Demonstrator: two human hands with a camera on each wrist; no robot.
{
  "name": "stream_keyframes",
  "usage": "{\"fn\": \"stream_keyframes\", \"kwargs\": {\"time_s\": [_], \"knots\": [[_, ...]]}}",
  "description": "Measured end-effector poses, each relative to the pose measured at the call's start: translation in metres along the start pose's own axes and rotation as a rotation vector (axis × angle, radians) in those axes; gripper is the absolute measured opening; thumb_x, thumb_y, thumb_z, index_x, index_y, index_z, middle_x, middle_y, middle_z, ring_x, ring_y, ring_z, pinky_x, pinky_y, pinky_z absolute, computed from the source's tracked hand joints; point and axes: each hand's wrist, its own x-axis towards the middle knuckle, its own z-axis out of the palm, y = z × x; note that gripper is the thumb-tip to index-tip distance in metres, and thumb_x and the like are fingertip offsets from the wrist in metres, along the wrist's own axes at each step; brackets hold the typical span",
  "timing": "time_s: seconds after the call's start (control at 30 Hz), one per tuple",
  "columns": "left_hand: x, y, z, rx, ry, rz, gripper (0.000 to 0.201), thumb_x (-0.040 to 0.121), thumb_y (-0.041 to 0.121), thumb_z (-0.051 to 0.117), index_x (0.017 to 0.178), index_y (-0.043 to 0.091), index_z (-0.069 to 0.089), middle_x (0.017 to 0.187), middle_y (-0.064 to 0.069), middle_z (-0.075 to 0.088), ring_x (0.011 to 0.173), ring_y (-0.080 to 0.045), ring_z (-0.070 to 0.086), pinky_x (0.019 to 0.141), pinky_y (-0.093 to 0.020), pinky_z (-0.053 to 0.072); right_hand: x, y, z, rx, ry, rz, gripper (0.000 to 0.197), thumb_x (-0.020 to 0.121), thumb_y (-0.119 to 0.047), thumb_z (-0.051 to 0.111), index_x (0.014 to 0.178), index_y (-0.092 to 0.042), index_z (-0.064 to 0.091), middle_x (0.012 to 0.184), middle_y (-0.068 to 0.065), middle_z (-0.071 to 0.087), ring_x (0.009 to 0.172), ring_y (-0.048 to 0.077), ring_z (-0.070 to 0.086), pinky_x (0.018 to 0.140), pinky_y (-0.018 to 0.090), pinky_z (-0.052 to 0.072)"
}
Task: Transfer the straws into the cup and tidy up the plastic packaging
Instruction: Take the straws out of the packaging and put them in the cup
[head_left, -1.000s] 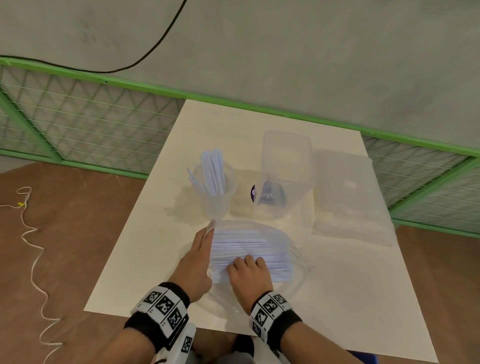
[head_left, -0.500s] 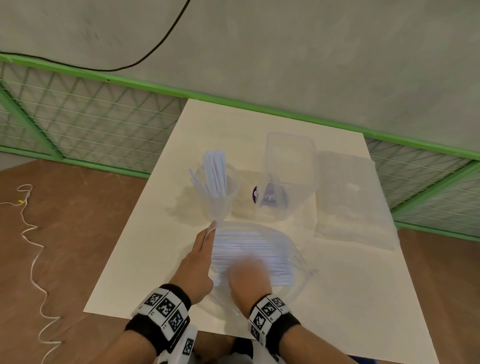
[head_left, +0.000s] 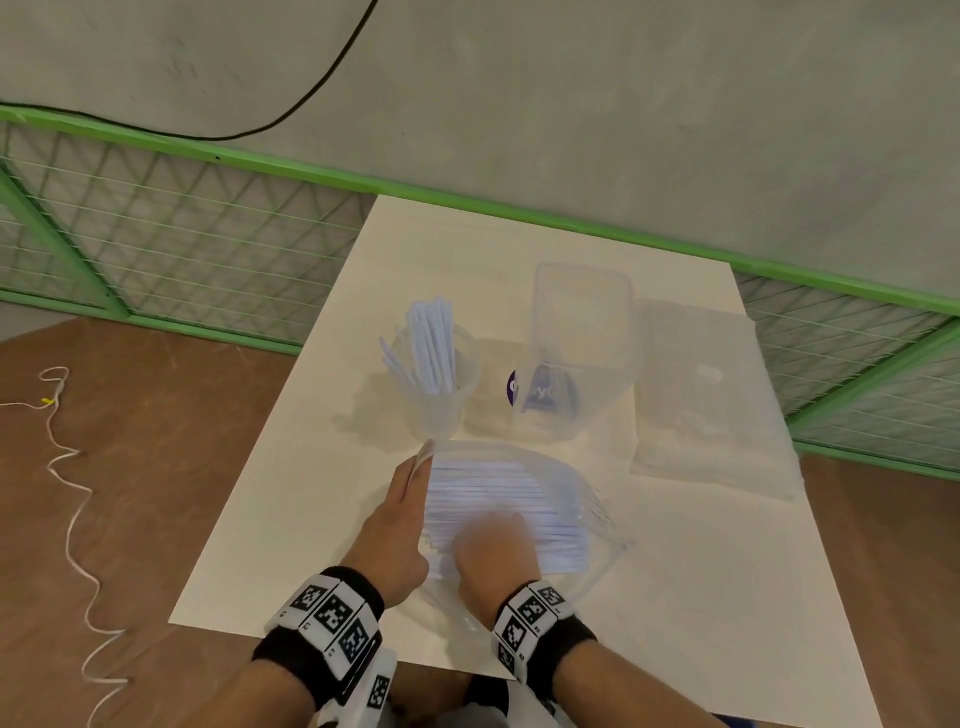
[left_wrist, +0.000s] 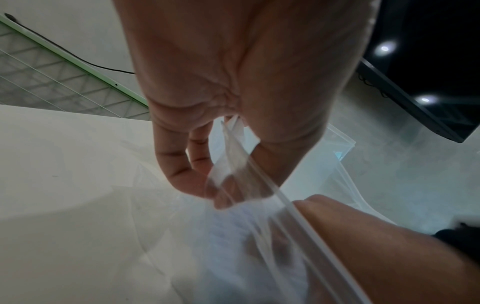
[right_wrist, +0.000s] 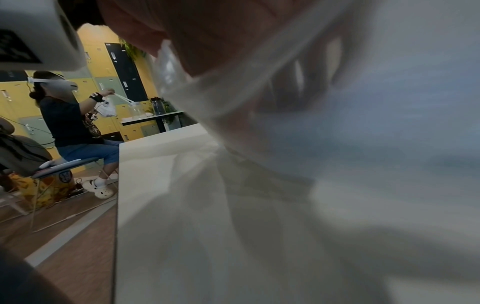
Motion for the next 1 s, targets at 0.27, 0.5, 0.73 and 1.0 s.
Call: {"fn": "stream_keyframes", "kwargs": {"time_s": [0.27,0.5,0.73,1.0], "knots": [[0.001,0.001,0.000,0.002,0.004,0.004,0.117,0.067,-0.011,0.059,0.152,0.032,-0.008,0.156,0.023,-0.007,0.085,-0.015,0.057,0.054,-0.016,0.041,-0.001,0.000,0.000,0.004,-0.050,0.037,0.023,0.055,-0.016,0.077,0.072,-0.017,0.062,0.051,0.002,0.060,0.057,0.025,0.058,0.069,0.039,0.049],[0.000,-0.002,0.000,-0.006,0.024,0.030,0.117,0.065,-0.011,0.057,0.152,0.033,-0.007,0.155,0.022,-0.003,0.093,-0.018,0.059,0.060,-0.022,0.050,-0.001,0.002,0.006,-0.032,0.043,0.048,0.020,0.053,-0.015,0.077,0.059,-0.019,0.058,0.049,0.001,0.057,0.056,0.025,0.055,0.062,0.042,0.047],[0.000,-0.001,0.000,-0.018,0.025,0.029,0.118,0.065,-0.011,0.057,0.152,0.033,-0.009,0.155,0.021,-0.002,0.098,-0.017,0.058,0.062,-0.020,0.049,0.001,0.001,0.005,-0.023,-0.067,0.049,0.004,0.072,-0.013,0.067,0.075,-0.015,0.066,0.072,0.007,0.067,0.075,0.029,0.061,0.077,0.046,0.047],[0.002,-0.004,0.002,-0.001,0.024,0.042,0.116,0.065,-0.010,0.058,0.153,0.030,-0.006,0.156,0.018,-0.002,0.102,-0.018,0.055,0.054,-0.012,0.038,-0.002,0.008,0.000,0.009,-0.017,-0.030,0.022,0.089,-0.016,0.046,0.106,-0.010,0.059,0.106,0.012,0.065,0.105,0.033,0.053,0.097,0.046,0.033]]}}
